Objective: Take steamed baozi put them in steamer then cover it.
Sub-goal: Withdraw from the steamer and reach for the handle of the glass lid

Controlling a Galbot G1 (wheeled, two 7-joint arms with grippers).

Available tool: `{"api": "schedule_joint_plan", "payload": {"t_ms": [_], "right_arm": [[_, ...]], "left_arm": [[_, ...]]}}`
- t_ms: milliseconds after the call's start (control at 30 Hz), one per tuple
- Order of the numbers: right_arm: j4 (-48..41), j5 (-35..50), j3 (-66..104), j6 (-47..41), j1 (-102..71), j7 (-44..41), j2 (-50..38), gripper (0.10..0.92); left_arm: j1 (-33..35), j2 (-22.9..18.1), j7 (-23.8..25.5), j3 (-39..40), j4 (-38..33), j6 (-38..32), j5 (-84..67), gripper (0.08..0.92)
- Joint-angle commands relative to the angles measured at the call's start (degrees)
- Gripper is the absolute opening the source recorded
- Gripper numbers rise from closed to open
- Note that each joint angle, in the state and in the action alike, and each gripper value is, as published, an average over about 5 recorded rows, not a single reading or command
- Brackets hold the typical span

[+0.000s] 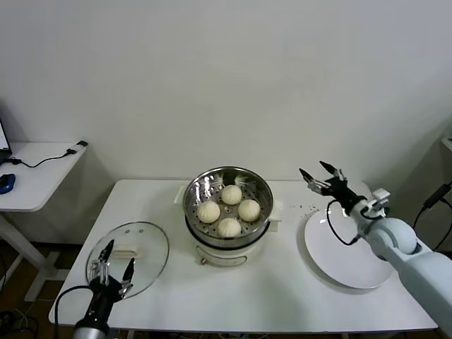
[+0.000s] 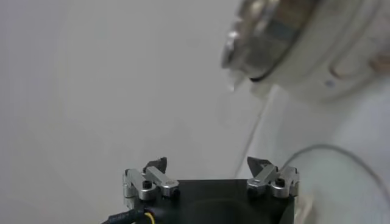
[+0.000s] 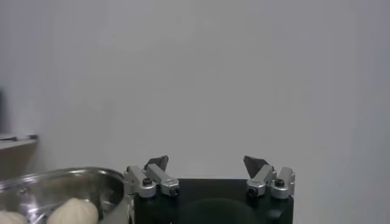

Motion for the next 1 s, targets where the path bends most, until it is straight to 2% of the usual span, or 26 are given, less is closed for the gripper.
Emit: {"api": "schedule_joint_plan", "payload": {"t_ms": [33, 233, 500, 1000], "right_arm": [[0.0, -6.0, 16.5, 0.1, -16.8, -0.6, 5.9, 0.823], [-0.3, -9.0, 16.9, 0.2, -18.0, -0.9, 7.0, 0.823], [-1.2, -12.8, 17.9, 0.9, -19.4, -1.3, 8.1, 0.823], [-1.8, -17.2, 18.0, 1.8, -19.6, -1.0, 10.4, 0.823]], "left_arm": [[-5.5, 0.5, -4.1, -0.5, 9.9, -3.2, 32.3, 0.823], [-11.2, 1.0, -8.3, -0.9, 18.3, 1.1, 31.9, 0.823], [-16.3, 2.2, -9.0, -1.0, 25.3, 5.1, 30.8, 0.823], [-24.0, 2.7, -9.2, -0.6, 31.7, 6.3, 28.9, 0.823]]}}
